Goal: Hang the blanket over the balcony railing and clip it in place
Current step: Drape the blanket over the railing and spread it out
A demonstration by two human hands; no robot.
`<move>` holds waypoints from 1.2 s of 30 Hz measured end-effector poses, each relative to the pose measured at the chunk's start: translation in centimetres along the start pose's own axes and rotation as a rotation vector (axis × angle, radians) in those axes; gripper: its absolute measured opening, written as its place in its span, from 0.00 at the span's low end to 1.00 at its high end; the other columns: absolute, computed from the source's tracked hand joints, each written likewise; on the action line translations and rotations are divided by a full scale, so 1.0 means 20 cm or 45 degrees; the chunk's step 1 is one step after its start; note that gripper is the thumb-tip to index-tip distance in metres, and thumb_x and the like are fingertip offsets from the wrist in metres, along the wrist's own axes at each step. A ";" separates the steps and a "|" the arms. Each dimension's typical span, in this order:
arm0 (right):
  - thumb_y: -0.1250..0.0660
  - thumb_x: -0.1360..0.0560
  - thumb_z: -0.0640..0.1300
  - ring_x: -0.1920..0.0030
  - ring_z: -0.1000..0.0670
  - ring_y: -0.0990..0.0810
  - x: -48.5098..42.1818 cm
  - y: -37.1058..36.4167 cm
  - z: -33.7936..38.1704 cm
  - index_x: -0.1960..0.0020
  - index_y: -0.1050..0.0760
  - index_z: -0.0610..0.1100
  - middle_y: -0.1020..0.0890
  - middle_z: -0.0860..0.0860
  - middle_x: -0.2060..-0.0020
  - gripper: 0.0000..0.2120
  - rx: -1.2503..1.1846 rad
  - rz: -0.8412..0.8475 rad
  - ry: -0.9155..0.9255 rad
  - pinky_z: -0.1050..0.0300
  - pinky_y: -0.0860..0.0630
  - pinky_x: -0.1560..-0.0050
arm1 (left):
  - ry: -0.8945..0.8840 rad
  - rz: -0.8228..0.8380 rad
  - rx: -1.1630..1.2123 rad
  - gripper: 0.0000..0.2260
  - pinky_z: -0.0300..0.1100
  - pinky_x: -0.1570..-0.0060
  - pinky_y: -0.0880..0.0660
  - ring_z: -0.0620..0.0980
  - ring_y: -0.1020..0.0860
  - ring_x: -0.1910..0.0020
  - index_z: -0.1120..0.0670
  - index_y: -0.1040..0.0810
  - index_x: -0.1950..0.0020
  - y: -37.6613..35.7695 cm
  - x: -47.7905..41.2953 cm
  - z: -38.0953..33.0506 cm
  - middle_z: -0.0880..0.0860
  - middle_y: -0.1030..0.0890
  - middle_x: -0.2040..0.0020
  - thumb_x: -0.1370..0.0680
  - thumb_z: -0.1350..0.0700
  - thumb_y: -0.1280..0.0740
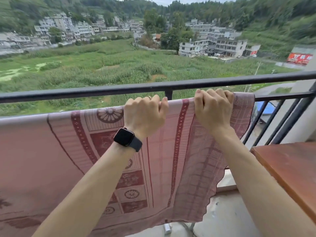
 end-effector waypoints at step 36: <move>0.26 0.25 0.46 0.45 0.53 0.16 -0.03 -0.02 -1.05 0.36 0.24 0.44 0.15 0.49 0.45 0.19 -1.731 0.859 -0.512 0.57 0.19 0.44 | 0.048 0.484 0.459 0.09 0.47 0.57 0.23 0.50 0.20 0.57 0.47 0.20 0.47 -0.18 -0.47 -1.21 0.46 0.18 0.57 0.20 0.46 0.38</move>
Point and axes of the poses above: each hand's wrist, its own x-axis away from the middle knuckle, its own y-axis out of the back of the hand, z = x × y, the point moved 3 cm from there along -x, towards the middle knuckle
